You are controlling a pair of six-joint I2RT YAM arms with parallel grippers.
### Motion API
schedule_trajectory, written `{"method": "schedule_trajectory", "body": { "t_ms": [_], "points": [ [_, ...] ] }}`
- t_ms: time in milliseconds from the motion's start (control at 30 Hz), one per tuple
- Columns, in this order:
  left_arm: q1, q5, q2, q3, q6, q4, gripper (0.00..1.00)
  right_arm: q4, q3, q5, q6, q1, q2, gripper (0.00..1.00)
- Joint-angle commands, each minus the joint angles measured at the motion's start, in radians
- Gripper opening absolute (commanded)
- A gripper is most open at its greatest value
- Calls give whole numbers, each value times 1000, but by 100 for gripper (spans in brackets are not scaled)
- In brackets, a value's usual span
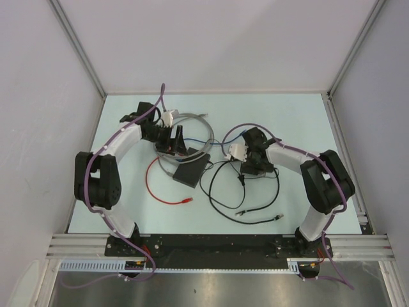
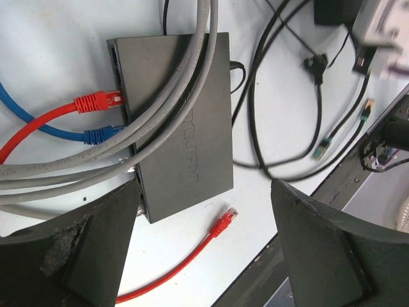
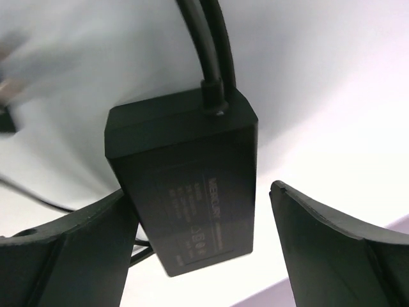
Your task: Pull the plug from the switch port
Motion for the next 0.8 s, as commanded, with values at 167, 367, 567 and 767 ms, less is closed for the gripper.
{"method": "schedule_trajectory", "body": {
  "t_ms": [167, 367, 567, 767],
  "points": [
    [7, 5, -42, 24, -2, 25, 88, 295, 3, 13, -307, -190, 42, 95],
    [7, 14, -40, 9, -1, 27, 88, 139, 40, -228, -281, -177, -93, 100],
    [-3, -45, -29, 7, 39, 22, 87, -2, 77, -365, -48, -46, -188, 100],
    [-17, -96, -31, -8, 56, 25, 87, 5, 216, -483, 330, -3, -139, 100]
  ]
}}
